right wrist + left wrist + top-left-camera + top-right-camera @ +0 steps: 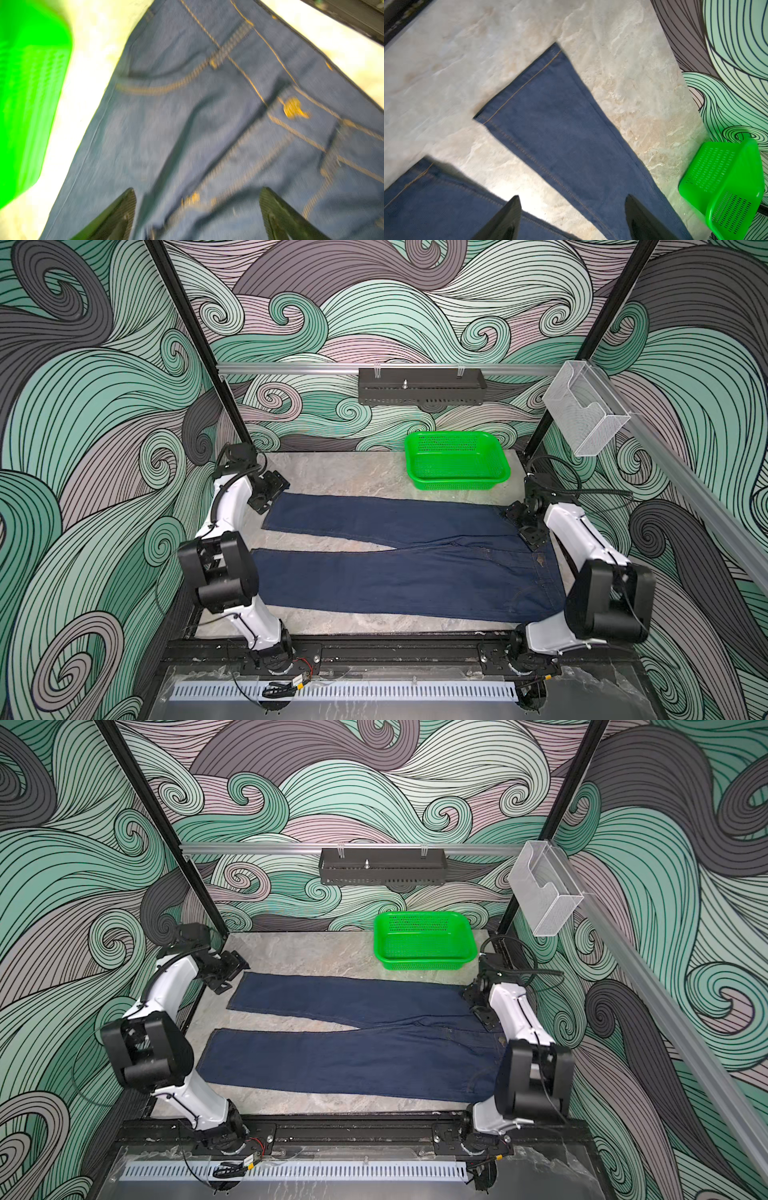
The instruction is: Fold and stack the trousers
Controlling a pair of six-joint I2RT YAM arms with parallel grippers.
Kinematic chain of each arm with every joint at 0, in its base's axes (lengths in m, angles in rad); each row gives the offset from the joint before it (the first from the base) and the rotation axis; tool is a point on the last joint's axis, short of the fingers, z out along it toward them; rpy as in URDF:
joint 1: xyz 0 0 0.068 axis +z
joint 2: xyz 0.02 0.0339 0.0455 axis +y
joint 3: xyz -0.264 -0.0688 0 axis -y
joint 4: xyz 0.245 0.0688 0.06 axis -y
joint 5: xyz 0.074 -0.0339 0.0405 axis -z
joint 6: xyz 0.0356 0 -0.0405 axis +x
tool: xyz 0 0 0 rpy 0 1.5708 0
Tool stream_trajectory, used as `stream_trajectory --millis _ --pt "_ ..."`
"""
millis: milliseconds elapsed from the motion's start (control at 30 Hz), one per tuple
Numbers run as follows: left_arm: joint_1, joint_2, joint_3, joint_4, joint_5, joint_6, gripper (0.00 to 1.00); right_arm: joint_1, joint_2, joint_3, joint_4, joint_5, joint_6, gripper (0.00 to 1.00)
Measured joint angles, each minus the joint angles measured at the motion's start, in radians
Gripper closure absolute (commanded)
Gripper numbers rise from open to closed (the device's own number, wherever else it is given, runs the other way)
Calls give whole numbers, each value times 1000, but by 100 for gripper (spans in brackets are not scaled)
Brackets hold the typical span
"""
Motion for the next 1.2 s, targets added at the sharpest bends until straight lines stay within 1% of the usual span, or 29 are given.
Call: stream_trajectory --millis 100,200,300,433,533,700,833,967,1067,1200 --pt "-32 158 103 -22 -5 11 36 -34 131 63 27 -37 -43 12" --pt "-51 280 152 -41 -8 13 44 -53 219 100 64 -75 -98 12" --pt "-66 362 175 -62 -11 13 48 -58 270 119 82 -91 -135 13" --pt "-75 409 189 -84 -33 10 49 -64 309 129 90 -98 -156 13" --pt "-75 438 207 -111 -71 1 50 -72 340 134 93 -101 -157 14" --pt "-62 488 263 -147 -106 -18 51 -76 384 175 86 -126 -161 21" --pt "-36 521 320 -183 -104 -24 51 -71 398 192 101 -156 -159 23" --pt "10 560 389 -217 -97 -27 51 -32 433 241 121 -183 -158 24" --pt "51 591 448 -235 -95 -27 51 24 471 293 145 -201 -150 24" --pt "90 656 566 -266 -73 -23 49 79 491 321 176 -203 -131 24"
